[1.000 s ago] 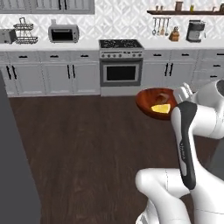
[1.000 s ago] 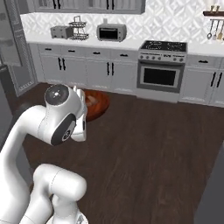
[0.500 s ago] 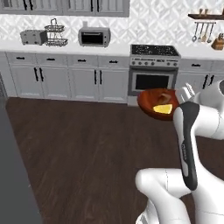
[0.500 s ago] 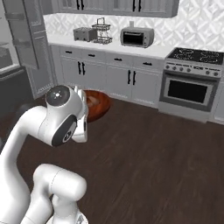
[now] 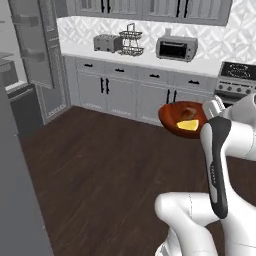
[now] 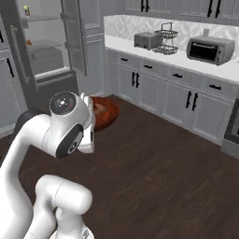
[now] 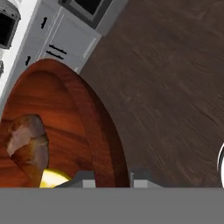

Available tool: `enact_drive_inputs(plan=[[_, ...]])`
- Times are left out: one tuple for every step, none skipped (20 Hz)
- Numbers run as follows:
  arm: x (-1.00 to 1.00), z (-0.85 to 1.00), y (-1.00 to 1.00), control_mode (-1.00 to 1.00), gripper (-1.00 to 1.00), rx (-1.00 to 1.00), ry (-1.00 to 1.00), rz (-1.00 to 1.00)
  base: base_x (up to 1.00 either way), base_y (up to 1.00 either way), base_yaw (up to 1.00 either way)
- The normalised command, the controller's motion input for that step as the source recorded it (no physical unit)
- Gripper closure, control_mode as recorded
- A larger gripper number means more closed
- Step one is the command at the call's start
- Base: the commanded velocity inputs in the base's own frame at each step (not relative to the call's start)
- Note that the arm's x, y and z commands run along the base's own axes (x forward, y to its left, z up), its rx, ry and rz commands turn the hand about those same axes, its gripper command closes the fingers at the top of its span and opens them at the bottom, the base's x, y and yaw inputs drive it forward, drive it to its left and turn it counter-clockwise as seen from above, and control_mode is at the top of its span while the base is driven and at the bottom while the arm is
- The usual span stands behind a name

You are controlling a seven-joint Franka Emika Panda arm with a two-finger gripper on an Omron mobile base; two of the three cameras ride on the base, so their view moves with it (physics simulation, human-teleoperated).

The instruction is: Pick the chicken drumstick and lemon wedge from their plates and place them in the bowl. Then put the bowl in the fridge.

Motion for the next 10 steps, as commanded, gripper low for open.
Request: enact_drive_inputs(plan=[[0.00, 0.00, 0.00, 1.00, 1.00, 0.00, 0.00, 0.00, 1.00, -0.21, 0.58], [0.00, 0.00, 0.00, 1.00, 1.00, 0.00, 0.00, 0.00, 1.00, -0.27, 0.56], [0.00, 0.00, 0.00, 1.00, 1.00, 0.00, 0.00, 0.00, 1.00, -0.25, 0.57], [0.00, 0.00, 0.00, 1.00, 1.00, 0.00, 0.00, 0.00, 1.00, -0.24, 0.58], [0.00, 0.00, 0.00, 1.00, 1.00, 0.00, 0.00, 0.00, 1.00, -0.23, 0.59], [0.00, 0.00, 0.00, 1.00, 1.00, 0.00, 0.00, 0.00, 1.00, -0.26, 0.59], [0.00, 0.00, 0.00, 1.00, 1.00, 0.00, 0.00, 0.00, 1.00, -0.26, 0.59], [0.00, 0.00, 0.00, 1.00, 1.00, 0.00, 0.00, 0.00, 1.00, -0.29, 0.61], [0.00, 0.00, 0.00, 1.00, 1.00, 0.00, 0.00, 0.00, 1.00, -0.30, 0.61], [0.00, 0.00, 0.00, 1.00, 1.00, 0.00, 0.00, 0.00, 1.00, -0.34, 0.61]])
